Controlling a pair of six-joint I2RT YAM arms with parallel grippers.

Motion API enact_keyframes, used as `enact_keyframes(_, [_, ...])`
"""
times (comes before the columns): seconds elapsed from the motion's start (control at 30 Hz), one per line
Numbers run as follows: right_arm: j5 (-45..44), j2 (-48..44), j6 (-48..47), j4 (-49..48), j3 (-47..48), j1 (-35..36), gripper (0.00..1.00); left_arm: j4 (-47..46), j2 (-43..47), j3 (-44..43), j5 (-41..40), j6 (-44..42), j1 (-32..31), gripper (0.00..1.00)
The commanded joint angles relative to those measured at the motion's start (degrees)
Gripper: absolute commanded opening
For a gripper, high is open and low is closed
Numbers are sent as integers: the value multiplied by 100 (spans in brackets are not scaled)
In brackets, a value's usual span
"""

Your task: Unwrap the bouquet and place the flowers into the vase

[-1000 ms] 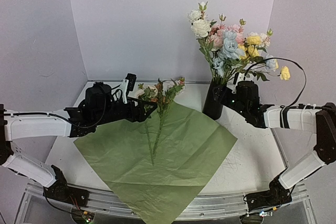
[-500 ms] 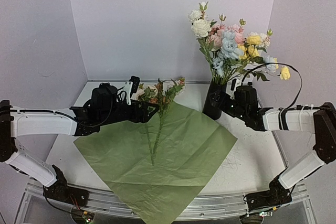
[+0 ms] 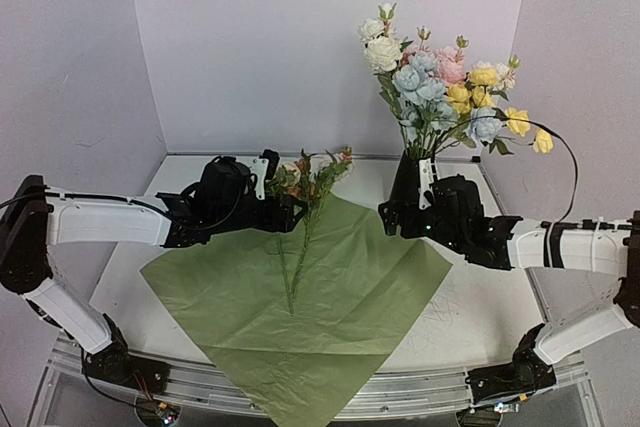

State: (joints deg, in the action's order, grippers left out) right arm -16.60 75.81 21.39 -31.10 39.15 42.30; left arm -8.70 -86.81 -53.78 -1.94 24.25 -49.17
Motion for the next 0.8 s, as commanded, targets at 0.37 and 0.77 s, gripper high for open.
enact_keyframes(0.37, [107,24,-750,443,246,1024,94,756,-1473,-1369,-329,-164,29,62])
enact_keyframes(0.77, [265,287,-399,295,131,1414,91,1602,-2658,-2430,-585,-217,37,36])
